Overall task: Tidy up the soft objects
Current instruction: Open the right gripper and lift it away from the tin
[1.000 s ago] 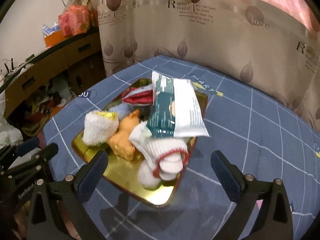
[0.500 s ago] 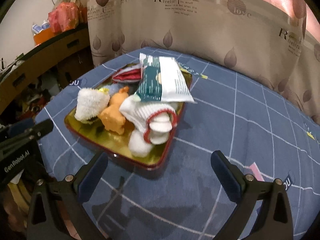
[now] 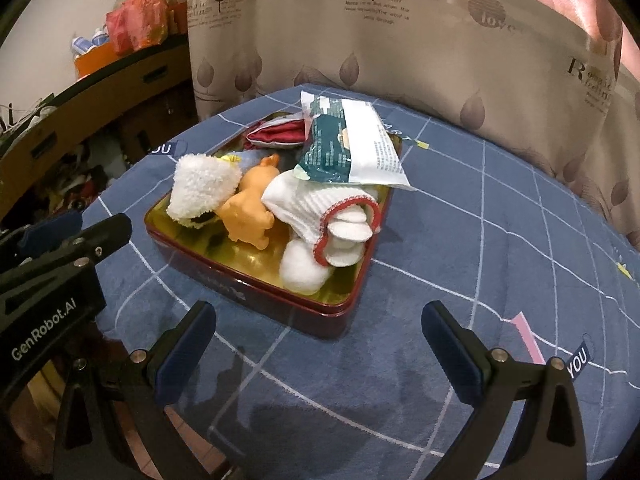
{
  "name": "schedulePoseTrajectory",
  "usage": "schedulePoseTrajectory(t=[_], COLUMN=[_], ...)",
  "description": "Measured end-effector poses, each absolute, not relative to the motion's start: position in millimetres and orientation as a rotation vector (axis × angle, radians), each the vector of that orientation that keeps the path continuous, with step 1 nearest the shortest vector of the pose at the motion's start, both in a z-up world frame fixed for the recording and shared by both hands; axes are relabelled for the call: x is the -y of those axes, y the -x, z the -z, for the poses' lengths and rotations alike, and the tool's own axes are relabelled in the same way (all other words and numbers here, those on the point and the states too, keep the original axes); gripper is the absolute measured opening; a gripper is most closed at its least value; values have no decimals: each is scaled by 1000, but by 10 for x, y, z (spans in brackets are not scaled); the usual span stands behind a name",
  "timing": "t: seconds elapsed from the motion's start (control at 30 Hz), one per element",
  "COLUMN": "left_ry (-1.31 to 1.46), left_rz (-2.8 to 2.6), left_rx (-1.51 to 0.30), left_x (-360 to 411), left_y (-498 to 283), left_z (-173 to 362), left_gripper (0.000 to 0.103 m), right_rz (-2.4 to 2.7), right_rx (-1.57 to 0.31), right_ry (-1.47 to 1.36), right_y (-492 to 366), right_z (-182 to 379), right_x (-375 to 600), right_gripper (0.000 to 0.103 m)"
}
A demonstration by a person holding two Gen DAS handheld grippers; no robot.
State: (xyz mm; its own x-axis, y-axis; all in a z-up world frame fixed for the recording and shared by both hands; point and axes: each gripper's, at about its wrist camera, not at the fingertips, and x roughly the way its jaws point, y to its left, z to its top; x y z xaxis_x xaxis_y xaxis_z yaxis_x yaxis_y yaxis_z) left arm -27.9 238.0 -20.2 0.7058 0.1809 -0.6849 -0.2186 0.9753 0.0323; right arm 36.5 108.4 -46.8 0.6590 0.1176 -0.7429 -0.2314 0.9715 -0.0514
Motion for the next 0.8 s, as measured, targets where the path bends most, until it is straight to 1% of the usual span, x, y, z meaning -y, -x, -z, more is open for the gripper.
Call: schedulePoseTrajectory(t=[0.8], left_ry=[52], left_rz=[-218], left_rx=[-756], left_x=[-2362], left_y=[295], left_z=[198], left_gripper=[52], right_rz=[-204], right_rx=[-856], right_ry=[155], right_y=[-372], right_z=[522], right_x=[-1111], right_gripper=[102])
